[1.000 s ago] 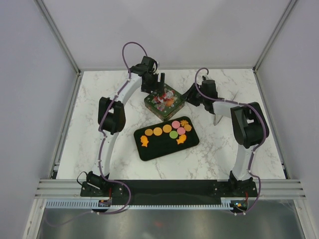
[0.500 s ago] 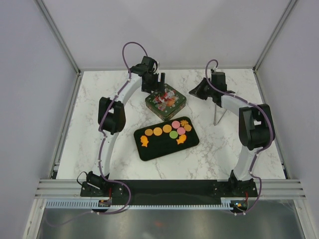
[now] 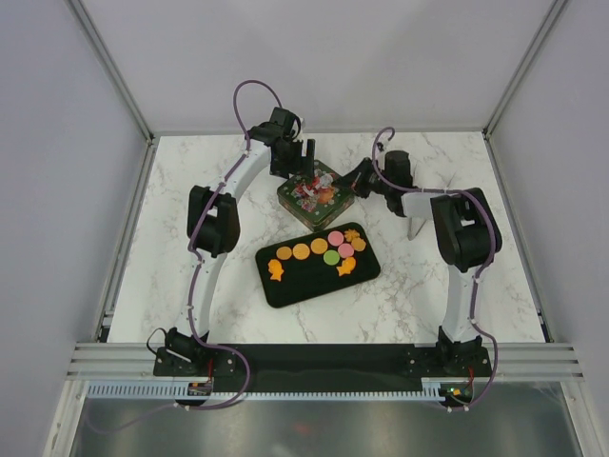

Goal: Pack the cookies

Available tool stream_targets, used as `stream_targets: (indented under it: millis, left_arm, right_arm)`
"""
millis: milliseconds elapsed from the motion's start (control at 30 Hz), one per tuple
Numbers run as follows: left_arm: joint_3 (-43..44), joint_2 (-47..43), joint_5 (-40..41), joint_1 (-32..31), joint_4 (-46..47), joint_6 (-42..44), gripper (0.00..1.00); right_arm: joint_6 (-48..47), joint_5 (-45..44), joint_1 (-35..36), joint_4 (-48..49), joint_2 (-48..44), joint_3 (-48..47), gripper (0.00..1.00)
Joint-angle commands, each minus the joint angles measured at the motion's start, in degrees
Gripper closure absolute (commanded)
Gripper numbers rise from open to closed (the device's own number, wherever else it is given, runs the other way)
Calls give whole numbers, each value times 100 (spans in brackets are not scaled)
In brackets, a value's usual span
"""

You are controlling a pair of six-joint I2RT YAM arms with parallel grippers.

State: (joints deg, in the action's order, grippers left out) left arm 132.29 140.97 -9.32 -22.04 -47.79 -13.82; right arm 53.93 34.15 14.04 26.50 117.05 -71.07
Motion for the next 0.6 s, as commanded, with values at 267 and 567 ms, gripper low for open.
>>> stream_targets:
  millis: [267,567]
  left_arm:
    - [-37,98,185,33,-99,337,12]
    - [-37,106,185,33,-90,337,12]
  right_arm:
    - [434,162,-104,1042,749,726,100]
    - [443,364,-200,866,151,41,100]
